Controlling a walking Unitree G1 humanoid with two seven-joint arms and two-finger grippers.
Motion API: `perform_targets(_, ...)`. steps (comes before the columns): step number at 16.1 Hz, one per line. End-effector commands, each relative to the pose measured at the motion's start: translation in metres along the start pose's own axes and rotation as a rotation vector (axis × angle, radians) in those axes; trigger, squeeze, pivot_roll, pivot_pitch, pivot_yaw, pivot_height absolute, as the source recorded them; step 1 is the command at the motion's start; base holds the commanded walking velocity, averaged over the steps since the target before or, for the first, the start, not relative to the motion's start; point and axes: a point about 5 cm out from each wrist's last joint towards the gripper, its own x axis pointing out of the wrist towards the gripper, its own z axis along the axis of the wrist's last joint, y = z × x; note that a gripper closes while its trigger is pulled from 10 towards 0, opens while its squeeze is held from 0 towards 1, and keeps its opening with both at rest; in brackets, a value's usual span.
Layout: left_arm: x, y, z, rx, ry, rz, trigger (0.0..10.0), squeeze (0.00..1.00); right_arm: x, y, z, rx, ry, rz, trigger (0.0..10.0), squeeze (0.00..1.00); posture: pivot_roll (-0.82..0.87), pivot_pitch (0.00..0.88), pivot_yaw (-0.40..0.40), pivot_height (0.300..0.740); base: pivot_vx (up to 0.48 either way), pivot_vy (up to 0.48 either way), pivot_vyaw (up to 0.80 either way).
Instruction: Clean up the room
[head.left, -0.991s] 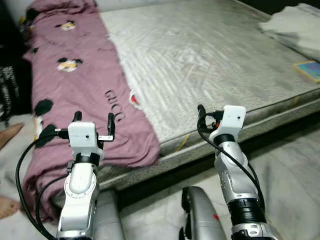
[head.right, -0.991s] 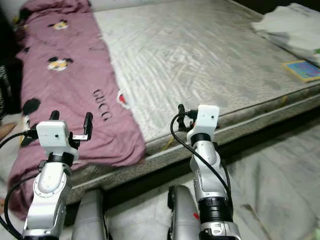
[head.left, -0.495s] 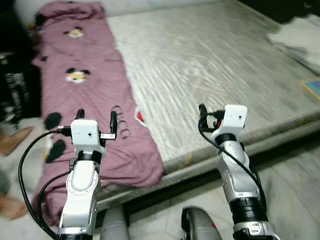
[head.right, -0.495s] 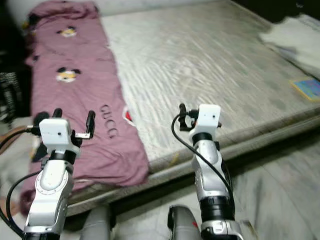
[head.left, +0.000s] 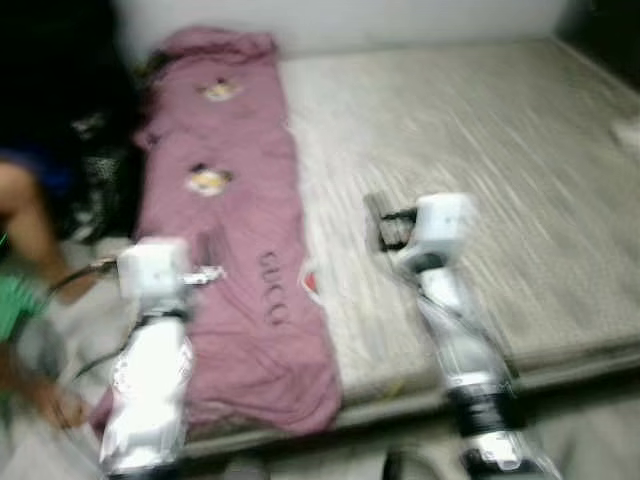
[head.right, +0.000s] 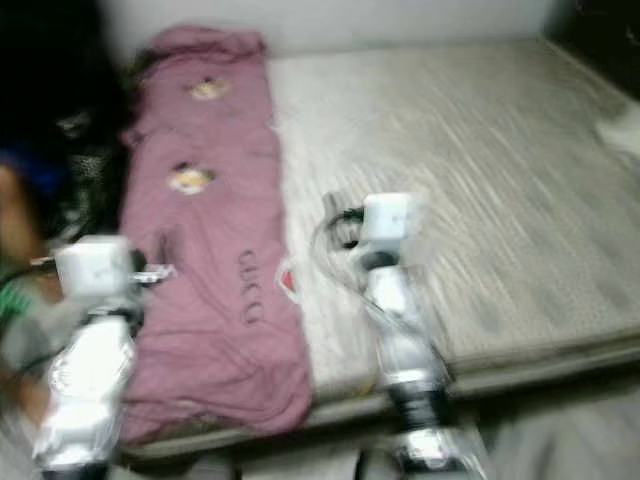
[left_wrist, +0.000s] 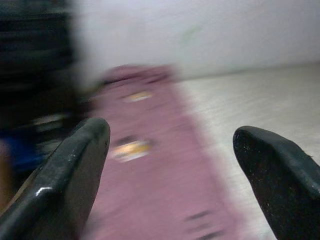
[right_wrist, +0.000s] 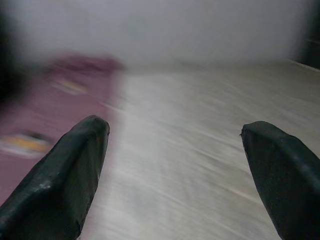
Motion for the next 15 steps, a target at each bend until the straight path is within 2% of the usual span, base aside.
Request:
perform_targets(1, -0.0055, 0.0100, -0.0055, 0.049, 0.027, 0.024, 10.0, 0.00, 0.0006, 0.0028, -0.0018, 0.016, 0.013, -0.006, 10.0, 0.00, 0.07, 0.000, 0.012, 0.740, 0.000, 0.000, 0.00)
perform_targets(3, -0.0051, 0.0108, -0.0098, 0.091, 0.054, 0.033, 10.0, 0.00, -0.0007, 0.0019, -0.0036, 0.010, 0.018, -0.006, 10.0, 0.00, 0.07, 0.000, 0.012, 0.740, 0.000, 0.000, 0.00)
perform_targets(6, -0.0035, 0.0111, -0.0126, 0.097, 0.079, 0.041, 10.0, 0.00, -0.0015, 0.0020, -0.0053, 0.006, 0.023, -0.004, 10.0, 0.00, 0.07, 0.000, 0.008, 0.740, 0.000, 0.000, 0.00)
perform_targets(9, -0.0023, 0.0086, -0.0152, 0.035, 0.101, 0.034, 10.0, 0.00, -0.0009, 0.0028, -0.0062, 0.003, 0.027, 0.001, 10.0, 0.00, 0.07, 0.000, 0.004, 0.740, 0.000, 0.000, 0.00)
perform_targets(15, 0.0002, 0.0050, -0.0137, 0.014, 0.091, 0.009, 10.0, 0.00, 0.0022, 0.0062, -0.0077, 0.007, 0.045, 0.011, 10.0, 0.00, 0.07, 0.000, -0.003, 0.740, 0.000, 0.000, 0.00)
